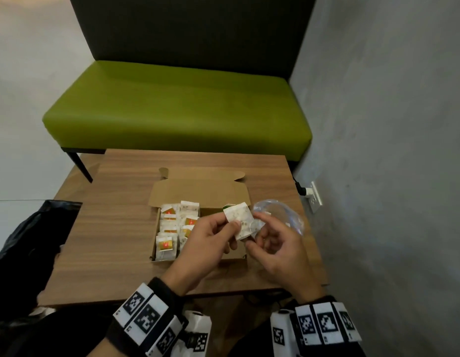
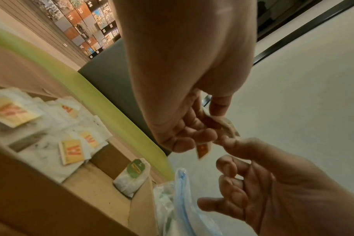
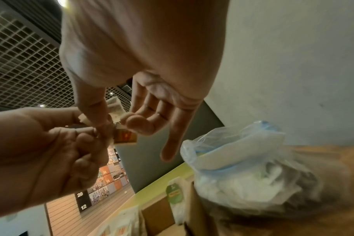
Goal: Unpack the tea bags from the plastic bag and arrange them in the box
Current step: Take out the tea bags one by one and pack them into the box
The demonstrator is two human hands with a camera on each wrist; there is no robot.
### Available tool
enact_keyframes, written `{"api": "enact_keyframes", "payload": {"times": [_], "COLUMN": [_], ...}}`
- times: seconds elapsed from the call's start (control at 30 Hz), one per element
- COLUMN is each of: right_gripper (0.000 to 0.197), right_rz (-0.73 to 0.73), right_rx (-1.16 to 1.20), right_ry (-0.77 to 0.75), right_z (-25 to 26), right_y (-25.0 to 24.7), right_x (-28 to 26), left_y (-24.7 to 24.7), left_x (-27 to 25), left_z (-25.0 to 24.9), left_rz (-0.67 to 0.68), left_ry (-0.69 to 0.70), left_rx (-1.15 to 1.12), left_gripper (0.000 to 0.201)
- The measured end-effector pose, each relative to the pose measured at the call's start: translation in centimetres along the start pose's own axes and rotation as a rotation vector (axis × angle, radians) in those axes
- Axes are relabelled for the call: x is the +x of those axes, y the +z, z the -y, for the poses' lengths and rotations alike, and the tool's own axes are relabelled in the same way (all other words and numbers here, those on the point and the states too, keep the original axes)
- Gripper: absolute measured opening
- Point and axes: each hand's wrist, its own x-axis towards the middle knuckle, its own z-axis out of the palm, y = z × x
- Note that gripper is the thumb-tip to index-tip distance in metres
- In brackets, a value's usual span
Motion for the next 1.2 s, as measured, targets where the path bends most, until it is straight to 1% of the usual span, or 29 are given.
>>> {"api": "enact_keyframes", "payload": {"times": [0.07,0.17,0.23,0.3,0.37,0.43,0.5,0.57,0.63,0.7,0.77,0.87,0.93,1.0,1.1,1.17,1.2], "right_gripper": [0.038,0.024,0.024,0.027,0.026,0.022,0.025,0.03,0.033,0.033,0.032,0.031,0.034,0.035,0.019,0.012,0.012], "right_rz": [0.052,0.07,0.057,-0.015,-0.116,-0.175,-0.173,-0.123,-0.066,-0.02,-0.009,-0.021,0.005,0.031,0.027,-0.015,-0.048], "right_rx": [0.011,0.072,0.07,-0.008,-0.16,-0.312,-0.361,-0.359,-0.279,-0.133,-0.028,0.102,0.173,0.222,0.273,0.275,0.278], "right_ry": [0.004,0.014,0.026,0.009,-0.096,-0.229,-0.319,-0.366,-0.337,-0.244,-0.187,-0.121,-0.068,-0.024,-0.007,0.008,0.025], "right_z": [0.3,0.7,0.7,0.8,1.0,1.5,2.1,2.7,3.3,4.0,4.5,5.0,5.0,5.1,5.3,5.3,5.2], "right_y": [0.8,1.9,2.2,2.1,1.4,0.7,0.5,0.7,1.0,1.3,1.5,2.0,2.4,2.9,3.2,3.5,3.8], "right_x": [0.2,0.5,0.3,0.1,0.1,0.3,0.6,0.8,0.6,0.5,0.4,0.4,0.2,0.0,-0.1,0.1,0.2], "left_y": [-0.7,-1.7,-2.4,-3.2,-4.0,-4.7,-5.0,-4.9,-4.6,-4.5,-4.6,-4.7,-4.6,-4.7,-4.8,-4.8,-4.6], "left_x": [-0.3,-0.8,-1.0,-1.1,-0.9,-0.7,-0.8,-1.0,-1.2,-1.3,-1.3,-1.4,-1.4,-1.1,-0.9,-1.0,-1.1], "left_z": [-0.2,-0.5,-0.7,-0.6,-0.3,0.3,0.7,0.8,0.7,0.7,0.9,1.0,1.0,1.2,1.4,1.4,1.3], "left_rz": [-0.002,-0.021,-0.035,-0.08,-0.122,-0.132,-0.117,-0.088,-0.058,-0.047,-0.057,-0.079,-0.11,-0.158,-0.209,-0.199,-0.184], "left_ry": [-0.003,-0.002,0.01,0.035,0.054,0.047,0.036,0.028,0.046,0.079,0.092,0.11,0.117,0.114,0.13,0.157,0.167], "left_rx": [-0.013,0.001,0.008,0.042,0.14,0.288,0.403,0.462,0.487,0.512,0.528,0.562,0.578,0.569,0.529,0.456,0.414], "left_gripper": [0.023,0.025,0.028,0.031,0.032,0.033,0.037,0.036,0.033,0.029,0.026,0.032,0.038,0.038,0.024,0.015,0.013]}}
